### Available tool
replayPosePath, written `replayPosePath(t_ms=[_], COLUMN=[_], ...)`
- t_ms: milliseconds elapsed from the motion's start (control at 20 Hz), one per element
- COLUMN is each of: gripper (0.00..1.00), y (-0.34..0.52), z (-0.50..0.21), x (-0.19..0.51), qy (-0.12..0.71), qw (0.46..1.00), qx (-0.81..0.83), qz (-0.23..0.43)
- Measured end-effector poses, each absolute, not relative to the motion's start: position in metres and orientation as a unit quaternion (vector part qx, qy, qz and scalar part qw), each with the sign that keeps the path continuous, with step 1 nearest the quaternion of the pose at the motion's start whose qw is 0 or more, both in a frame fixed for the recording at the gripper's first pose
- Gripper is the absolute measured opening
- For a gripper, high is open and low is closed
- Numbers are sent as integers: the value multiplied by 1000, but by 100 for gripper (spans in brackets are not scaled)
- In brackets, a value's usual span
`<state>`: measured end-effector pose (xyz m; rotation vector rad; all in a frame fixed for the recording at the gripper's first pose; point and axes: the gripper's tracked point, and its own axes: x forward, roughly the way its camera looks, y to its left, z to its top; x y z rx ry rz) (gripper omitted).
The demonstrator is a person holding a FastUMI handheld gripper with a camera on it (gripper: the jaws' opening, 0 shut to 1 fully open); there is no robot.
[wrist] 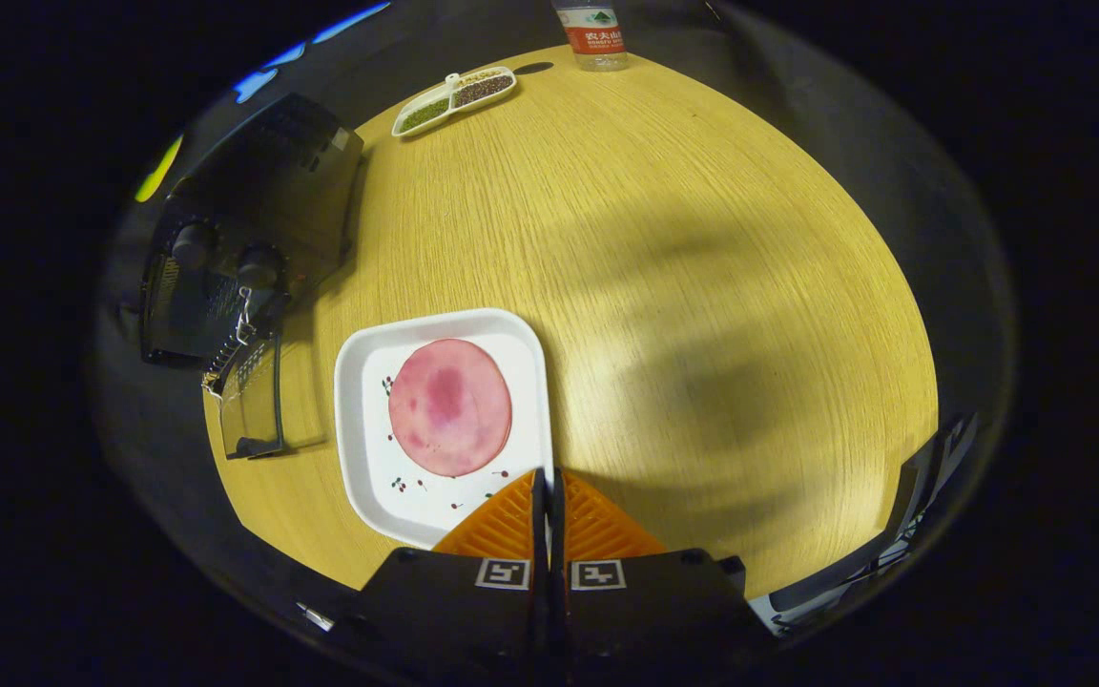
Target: Open the toaster oven, put the food inside, and close the toaster oven door.
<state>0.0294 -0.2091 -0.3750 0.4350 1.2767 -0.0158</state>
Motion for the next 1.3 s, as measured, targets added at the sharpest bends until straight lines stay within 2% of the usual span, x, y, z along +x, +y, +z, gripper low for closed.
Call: replayPosePath(t_ms=[400, 750, 1300], gripper=[2, 2, 2], y=[-165, -134, -78], z=[-344, -319, -267], x=[6, -26, -50], qy=[544, 508, 461], qw=[786, 764, 763], qx=[293, 397, 453], qz=[5, 4, 18])
